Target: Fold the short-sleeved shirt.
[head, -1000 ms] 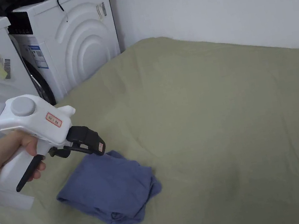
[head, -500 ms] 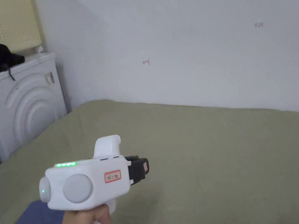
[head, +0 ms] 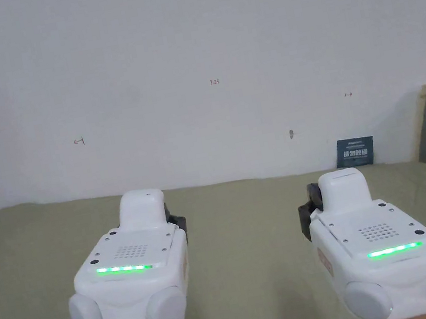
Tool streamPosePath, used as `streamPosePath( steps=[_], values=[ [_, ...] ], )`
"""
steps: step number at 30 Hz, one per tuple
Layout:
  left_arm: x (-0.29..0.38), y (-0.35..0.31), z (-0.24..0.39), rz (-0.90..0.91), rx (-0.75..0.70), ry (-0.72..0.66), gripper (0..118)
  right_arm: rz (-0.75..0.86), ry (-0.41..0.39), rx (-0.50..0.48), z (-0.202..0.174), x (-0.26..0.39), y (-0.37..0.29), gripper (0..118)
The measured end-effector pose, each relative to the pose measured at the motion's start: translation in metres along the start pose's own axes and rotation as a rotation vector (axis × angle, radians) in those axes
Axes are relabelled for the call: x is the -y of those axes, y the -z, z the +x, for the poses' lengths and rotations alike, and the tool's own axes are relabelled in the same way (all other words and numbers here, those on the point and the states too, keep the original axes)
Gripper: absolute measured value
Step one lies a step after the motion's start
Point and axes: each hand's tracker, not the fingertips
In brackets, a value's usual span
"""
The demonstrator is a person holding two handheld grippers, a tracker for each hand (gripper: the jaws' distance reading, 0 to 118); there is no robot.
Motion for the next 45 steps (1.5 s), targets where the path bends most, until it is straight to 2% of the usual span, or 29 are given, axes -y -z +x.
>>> streamPosePath(
  steps=[7,8,9,10,11,12,13,14,15,16,17,21,27,28,29,32,34,36,39,41,45],
  values=[
    [0.003,0.02,-0.015,-0.009,-0.004,0.006,4,0.009,0.006,0.001,0.001,-0.005,-0.003,0],
    [0.003,0.021,-0.018,-0.009,-0.006,0.005,7,0.008,0.011,0.005,0.002,-0.006,-0.003,1],
    [0.003,0.023,-0.019,-0.011,-0.009,0.003,16,0.007,0.011,0.006,0.002,-0.007,-0.002,2],
    [0.002,0.026,-0.021,-0.011,-0.013,0.003,39,0.008,0.011,0.01,0.002,-0.007,0.001,9],
    [0.002,0.02,-0.018,-0.008,-0.025,0.003,90,0.009,0.013,0.016,0.003,-0.007,0.002,40],
    [0.001,0.024,-0.02,-0.014,-0.036,0.001,118,0.009,0.014,0.015,0.004,-0.008,0.002,77],
    [0.002,0.028,-0.02,-0.038,-0.05,0.009,118,0.005,0.017,0.013,0.005,-0.009,0.004,110],
    [0.001,0.031,-0.022,0.009,-0.051,0.017,118,-0.002,0.025,0.014,0.006,-0.009,0.005,116],
    [0.008,0.019,-0.023,-0.009,-0.047,0.009,118,-0.04,0.032,-0.029,0.007,-0.009,0.004,117],
    [0.01,0.019,-0.024,-0.014,-0.047,0.014,118,0.046,0.062,0.001,0.01,-0.012,0.002,118],
    [0.012,0.019,-0.025,-0.018,-0.053,0.018,118,0.014,0.038,-0.001,0.01,-0.016,0.005,118],
    [0.0,0.013,-0.018,-0.033,-0.05,0.012,118,0.011,0.032,-0.009,0.008,-0.013,0.004,118],
    [-0.003,0.014,-0.02,-0.058,-0.027,0.003,118,-0.149,0.167,-0.063,0.024,-0.017,0.01,118],
    [-0.004,0.015,-0.02,-0.06,-0.023,-0.001,118,-0.191,0.181,-0.029,0.023,-0.02,0.012,118],
    [-0.005,0.015,-0.022,-0.056,-0.015,-0.014,118,-0.259,0.18,0.021,0.022,-0.025,0.015,118],
    [-0.012,0.008,-0.02,-0.066,-0.014,-0.032,118,-0.374,0.09,-0.023,0.022,-0.025,0.032,118],
    [-0.014,0.009,-0.022,-0.067,-0.008,-0.042,118,-0.28,0.099,-0.043,0.022,-0.027,0.022,118],
    [-0.016,0.005,-0.019,-0.063,-0.002,-0.04,118,-0.234,0.126,-0.023,0.022,-0.027,0.013,118],
    [-0.018,0.003,-0.021,-0.052,0.004,-0.045,118,-0.222,0.087,0.034,0.016,-0.033,0.005,118],
    [-0.019,0.004,-0.023,-0.053,0.013,-0.052,118,-0.214,0.06,0.009,0.015,-0.034,-0.001,118],
    [-0.022,0.0,-0.021,-0.048,0.018,-0.06,118,-0.176,0.104,0.048,0.019,-0.036,0.005,118]
  ],
)
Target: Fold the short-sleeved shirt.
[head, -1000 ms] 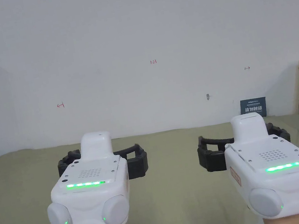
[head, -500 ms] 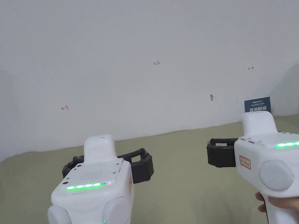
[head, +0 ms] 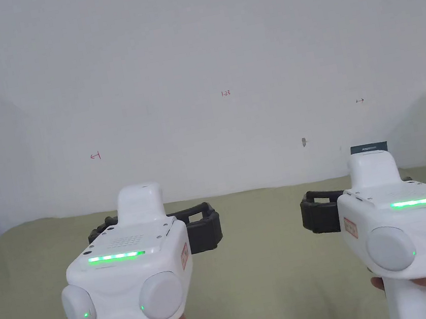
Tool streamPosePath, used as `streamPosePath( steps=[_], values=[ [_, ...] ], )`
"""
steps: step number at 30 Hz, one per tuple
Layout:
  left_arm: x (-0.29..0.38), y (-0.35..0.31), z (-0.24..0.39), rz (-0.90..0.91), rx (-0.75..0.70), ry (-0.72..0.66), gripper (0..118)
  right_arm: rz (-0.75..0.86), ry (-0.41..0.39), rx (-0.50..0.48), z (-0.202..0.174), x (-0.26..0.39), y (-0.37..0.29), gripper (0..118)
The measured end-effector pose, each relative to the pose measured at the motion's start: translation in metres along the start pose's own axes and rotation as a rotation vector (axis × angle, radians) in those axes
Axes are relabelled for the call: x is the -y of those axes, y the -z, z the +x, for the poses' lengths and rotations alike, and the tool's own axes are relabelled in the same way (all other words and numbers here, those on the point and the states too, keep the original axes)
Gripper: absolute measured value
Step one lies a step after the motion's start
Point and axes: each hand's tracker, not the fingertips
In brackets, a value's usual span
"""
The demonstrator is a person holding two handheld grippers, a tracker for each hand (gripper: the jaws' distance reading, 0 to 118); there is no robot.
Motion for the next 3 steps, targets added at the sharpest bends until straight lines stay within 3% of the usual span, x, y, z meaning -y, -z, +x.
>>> streamPosePath(
  steps=[2,3],
  values=[
    [-0.001,-0.002,0.001,-0.001,0.004,0.002,118,-0.007,0.12,-0.06,0.008,-0.004,-0.001,118],
    [-0.002,-0.003,0.001,-0.005,0.009,-0.001,118,-0.021,0.193,-0.159,0.017,-0.006,-0.004,118]
  ],
)
